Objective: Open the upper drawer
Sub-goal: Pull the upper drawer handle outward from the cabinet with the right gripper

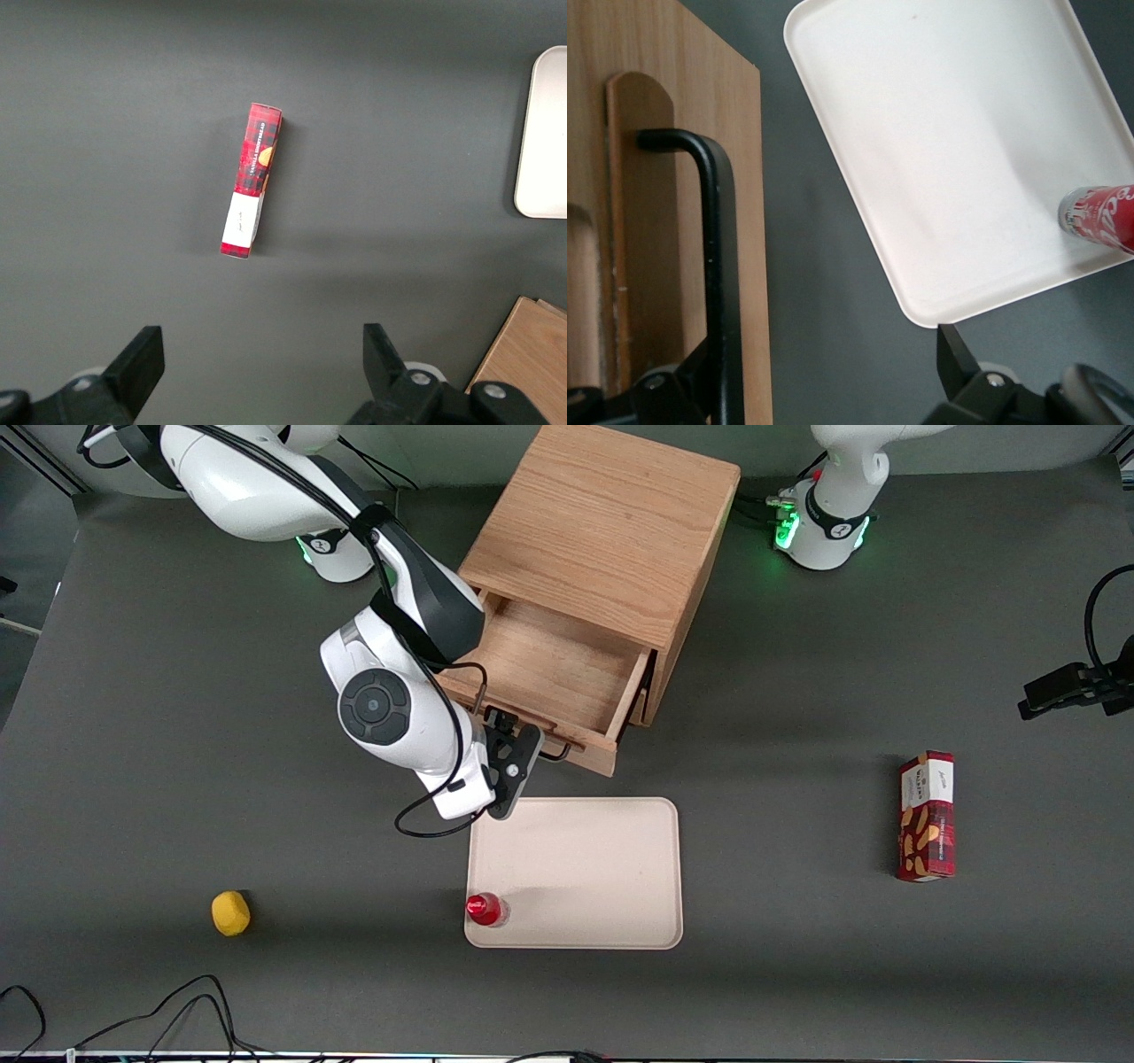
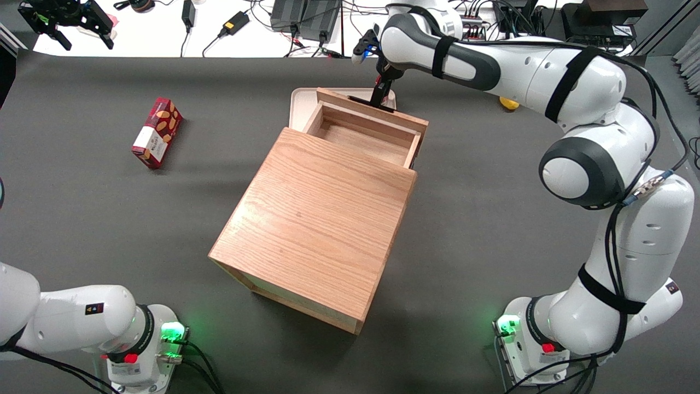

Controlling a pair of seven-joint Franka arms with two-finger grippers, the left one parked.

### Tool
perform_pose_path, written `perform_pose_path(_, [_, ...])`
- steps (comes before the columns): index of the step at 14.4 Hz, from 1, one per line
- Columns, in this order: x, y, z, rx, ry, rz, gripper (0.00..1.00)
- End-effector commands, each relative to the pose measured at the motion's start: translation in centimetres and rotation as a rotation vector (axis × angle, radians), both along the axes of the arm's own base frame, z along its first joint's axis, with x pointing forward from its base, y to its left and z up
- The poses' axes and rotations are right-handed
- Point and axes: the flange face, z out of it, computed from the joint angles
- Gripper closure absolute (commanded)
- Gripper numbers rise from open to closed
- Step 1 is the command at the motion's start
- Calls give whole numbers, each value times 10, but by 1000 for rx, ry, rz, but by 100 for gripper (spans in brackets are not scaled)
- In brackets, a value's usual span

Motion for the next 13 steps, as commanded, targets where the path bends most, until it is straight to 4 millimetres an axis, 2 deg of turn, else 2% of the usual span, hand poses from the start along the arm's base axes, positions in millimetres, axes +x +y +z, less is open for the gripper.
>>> perform_pose_path(1, [14,-6,0,8,-24,8,0])
perform_pose_path(6, [31,-26,-6,-4,-38,4,0])
perform_pose_path(13, [43,-35,-2,7,-68,-23,0])
